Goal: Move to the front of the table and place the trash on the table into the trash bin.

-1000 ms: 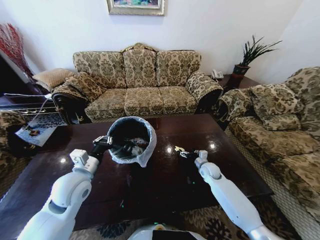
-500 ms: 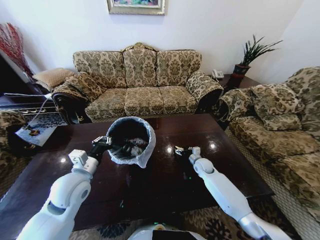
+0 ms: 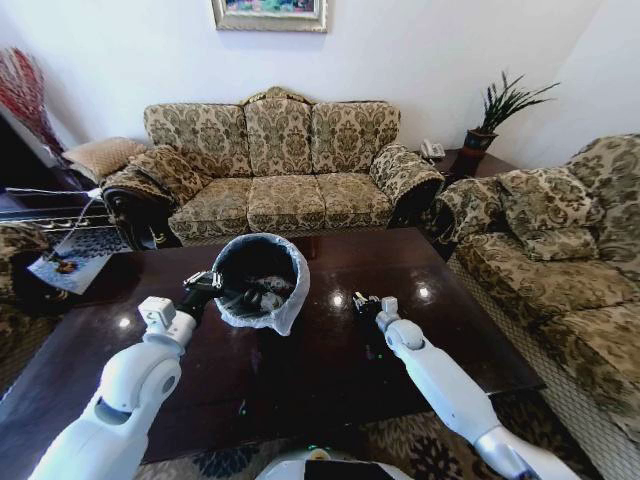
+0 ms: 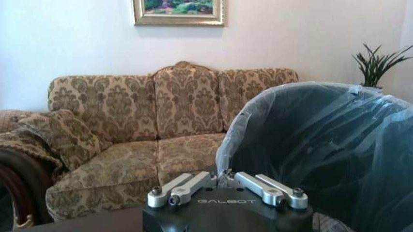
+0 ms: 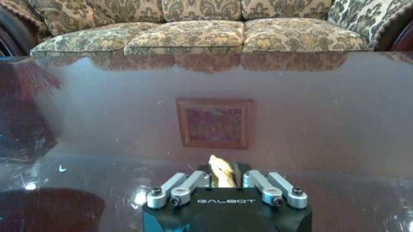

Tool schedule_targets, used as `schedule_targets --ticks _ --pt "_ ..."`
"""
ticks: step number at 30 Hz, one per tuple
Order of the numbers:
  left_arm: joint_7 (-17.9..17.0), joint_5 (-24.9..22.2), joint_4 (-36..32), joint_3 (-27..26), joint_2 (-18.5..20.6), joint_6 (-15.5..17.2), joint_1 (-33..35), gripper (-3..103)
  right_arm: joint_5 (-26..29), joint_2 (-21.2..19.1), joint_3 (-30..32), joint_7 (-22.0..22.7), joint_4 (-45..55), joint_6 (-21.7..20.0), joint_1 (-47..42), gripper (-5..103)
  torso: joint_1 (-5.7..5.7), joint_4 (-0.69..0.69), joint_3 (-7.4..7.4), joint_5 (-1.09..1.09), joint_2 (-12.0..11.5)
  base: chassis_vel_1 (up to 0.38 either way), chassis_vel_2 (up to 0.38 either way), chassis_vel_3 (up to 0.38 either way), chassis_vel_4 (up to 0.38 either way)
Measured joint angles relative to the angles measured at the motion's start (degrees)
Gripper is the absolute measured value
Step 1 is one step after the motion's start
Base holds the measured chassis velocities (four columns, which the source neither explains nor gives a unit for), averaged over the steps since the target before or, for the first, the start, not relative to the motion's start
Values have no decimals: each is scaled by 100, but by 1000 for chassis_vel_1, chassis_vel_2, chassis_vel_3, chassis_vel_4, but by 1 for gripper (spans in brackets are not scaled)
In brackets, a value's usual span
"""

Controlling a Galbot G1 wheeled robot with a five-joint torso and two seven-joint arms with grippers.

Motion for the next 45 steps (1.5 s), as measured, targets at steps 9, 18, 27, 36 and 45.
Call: schedule_targets --ticks 9,18,27,36,45 --pt "11 -5 29 12 -2 -29 -17 2 -17 24 120 38 108 4 -153 0 1 3 1 3 -1 0 0 0 0" --pt "19 -8 14 36 -6 -35 -18 2 282 -198 379 350 1039 23 -247 0 4 -3 5 1 -4 0 0 0 0" --pt "34 38 34 140 -30 -21 -7 2 1272 -1014 -282 604 2851 -156 1355 0 2 0 2 -2 -4 0 0 0 0" --pt "34 29 42 104 12 21 -19 2 2598 -749 -1813 898 3671 -544 3872 0 1 1 1 -3 -2 0 0 0 0" --pt "19 25 132 117 -64 21 -97 2 3051 -511 -3143 1334 4121 -662 4021 0 1 -2 1 1 -2 0 0 0 0"
